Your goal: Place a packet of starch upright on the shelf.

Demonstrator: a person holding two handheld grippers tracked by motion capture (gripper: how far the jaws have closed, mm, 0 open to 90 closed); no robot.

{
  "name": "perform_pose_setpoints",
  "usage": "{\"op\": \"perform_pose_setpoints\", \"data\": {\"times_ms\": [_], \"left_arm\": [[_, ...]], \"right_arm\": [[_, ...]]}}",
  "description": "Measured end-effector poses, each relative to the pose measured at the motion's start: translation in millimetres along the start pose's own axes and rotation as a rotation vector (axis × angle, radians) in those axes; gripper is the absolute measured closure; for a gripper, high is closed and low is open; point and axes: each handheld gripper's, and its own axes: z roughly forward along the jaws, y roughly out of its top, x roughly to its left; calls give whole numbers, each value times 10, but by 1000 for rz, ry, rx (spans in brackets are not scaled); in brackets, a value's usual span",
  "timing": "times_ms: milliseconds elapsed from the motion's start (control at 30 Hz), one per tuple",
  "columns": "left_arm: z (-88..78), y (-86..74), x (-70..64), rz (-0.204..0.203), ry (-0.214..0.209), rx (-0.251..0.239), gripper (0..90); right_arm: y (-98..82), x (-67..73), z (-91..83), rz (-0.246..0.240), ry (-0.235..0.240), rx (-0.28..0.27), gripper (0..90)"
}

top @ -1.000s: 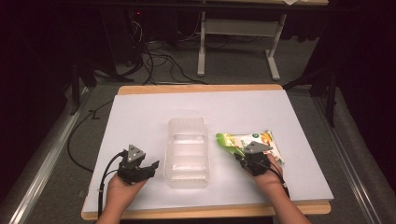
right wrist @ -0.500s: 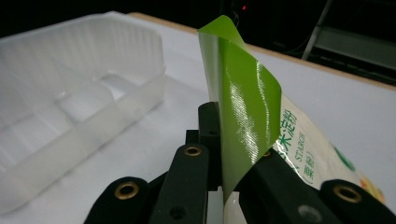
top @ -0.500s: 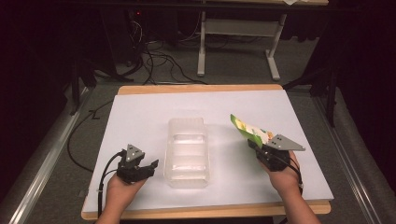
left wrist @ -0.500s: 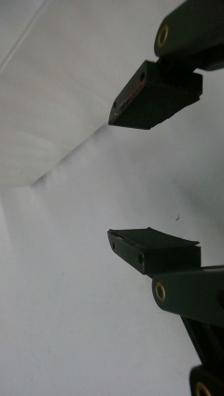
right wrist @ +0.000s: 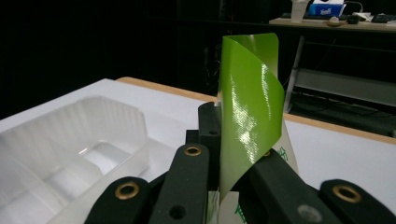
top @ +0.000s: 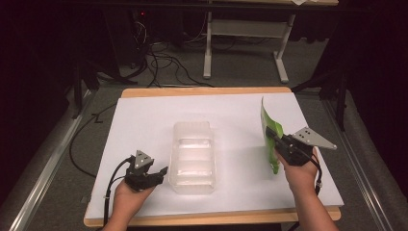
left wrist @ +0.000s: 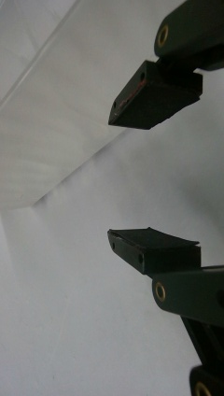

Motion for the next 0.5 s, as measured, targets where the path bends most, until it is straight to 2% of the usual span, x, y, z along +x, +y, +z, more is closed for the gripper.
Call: {"op": "perform_pose_setpoints", "data": {"times_ms": [167, 300, 433, 500], "left_arm": [[-23, -4, 19, -15, 0, -11, 389], [-34, -6, 28, -14, 6, -17, 389], [-40, -7, 34, -20, -4, -17, 389], [-43, -7, 32, -19, -4, -19, 389]], "right_arm": [[100, -60, 55, 31, -16, -38, 900], [141, -54, 97, 46, -17, -69, 900], [20, -2, 112, 61, -15, -52, 900], [-57, 47, 112, 40, -31, -23, 900]]}}
